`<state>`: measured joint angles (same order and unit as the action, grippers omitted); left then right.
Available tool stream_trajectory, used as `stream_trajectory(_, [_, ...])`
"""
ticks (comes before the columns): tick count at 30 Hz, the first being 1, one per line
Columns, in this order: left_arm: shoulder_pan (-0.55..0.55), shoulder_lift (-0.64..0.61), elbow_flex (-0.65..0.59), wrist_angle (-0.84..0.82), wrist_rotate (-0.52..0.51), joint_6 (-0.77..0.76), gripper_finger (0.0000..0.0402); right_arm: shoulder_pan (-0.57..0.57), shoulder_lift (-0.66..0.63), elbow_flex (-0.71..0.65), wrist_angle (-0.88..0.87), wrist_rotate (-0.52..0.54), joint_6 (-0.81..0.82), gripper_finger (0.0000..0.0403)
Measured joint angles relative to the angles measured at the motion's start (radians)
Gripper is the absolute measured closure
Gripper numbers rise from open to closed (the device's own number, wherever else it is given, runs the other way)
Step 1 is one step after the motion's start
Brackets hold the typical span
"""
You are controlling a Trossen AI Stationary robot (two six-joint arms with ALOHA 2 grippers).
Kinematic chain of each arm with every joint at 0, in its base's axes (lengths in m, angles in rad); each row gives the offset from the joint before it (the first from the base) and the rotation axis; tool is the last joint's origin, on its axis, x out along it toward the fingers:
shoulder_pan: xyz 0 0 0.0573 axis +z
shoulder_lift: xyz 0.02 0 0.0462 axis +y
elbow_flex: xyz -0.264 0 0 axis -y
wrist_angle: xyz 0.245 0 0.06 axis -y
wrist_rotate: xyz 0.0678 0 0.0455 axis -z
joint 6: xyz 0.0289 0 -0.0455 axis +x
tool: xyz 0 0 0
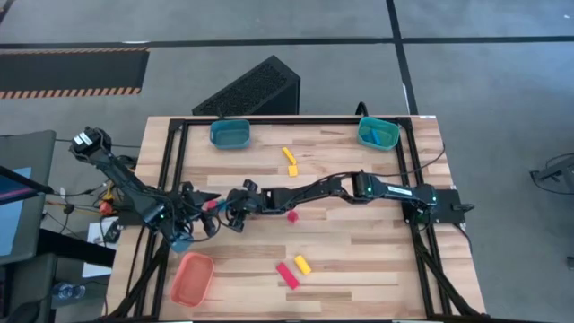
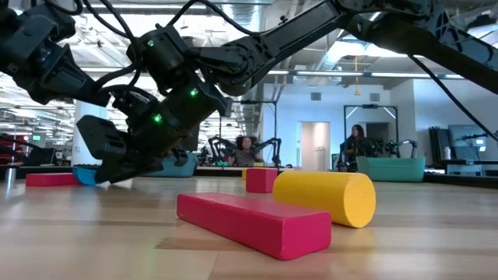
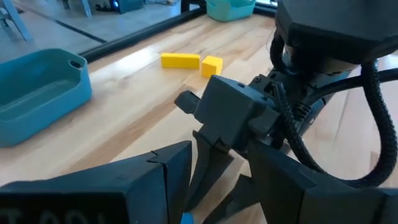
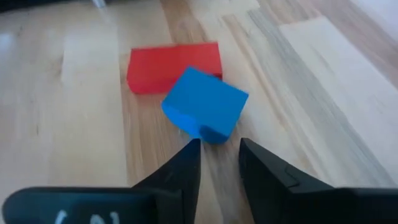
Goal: Sort & place blocks by color
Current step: Put the blue block into the green bin
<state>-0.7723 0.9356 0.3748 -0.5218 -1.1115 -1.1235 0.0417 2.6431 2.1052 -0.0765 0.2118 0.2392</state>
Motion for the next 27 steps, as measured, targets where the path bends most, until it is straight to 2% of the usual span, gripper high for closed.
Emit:
stream_trajectory(7, [0.0, 0.0, -0.001, -0.003, 0.055, 0.0, 0.0253, -0.009, -0.002, 0.001, -0.02, 0.002, -0.039, 0.0222])
stream_trajectory(10, [0.0, 0.0, -0.002, -0.004, 0.013, 0.0, 0.0253, -0.026, -0.002, 0.001, 0.001, 0.02, -0.036, 0.0198])
stream_trajectory(14, [0.005, 0.0, -0.003, -0.023, -0.037, -0.013, 0.0253, -0.041, -0.002, 0.001, 0.061, -0.015, -0.032, 0.0178])
stream_trajectory(18, [0.011, 0.0, -0.003, -0.022, 0.023, 0.0, 0.0242, -0.032, -0.003, 0.001, 0.076, -0.037, -0.066, 0.0172])
stream_trajectory(23, [0.011, 0.001, -0.003, -0.022, 0.061, -0.02, 0.0209, -0.021, -0.003, 0.001, 0.101, -0.034, -0.127, 0.0173])
stream_trajectory(27, [0.011, 0.0, -0.001, -0.018, 0.016, -0.051, 0.0185, -0.018, -0.002, -0.001, 0.297, -0.03, -0.093, 0.0173])
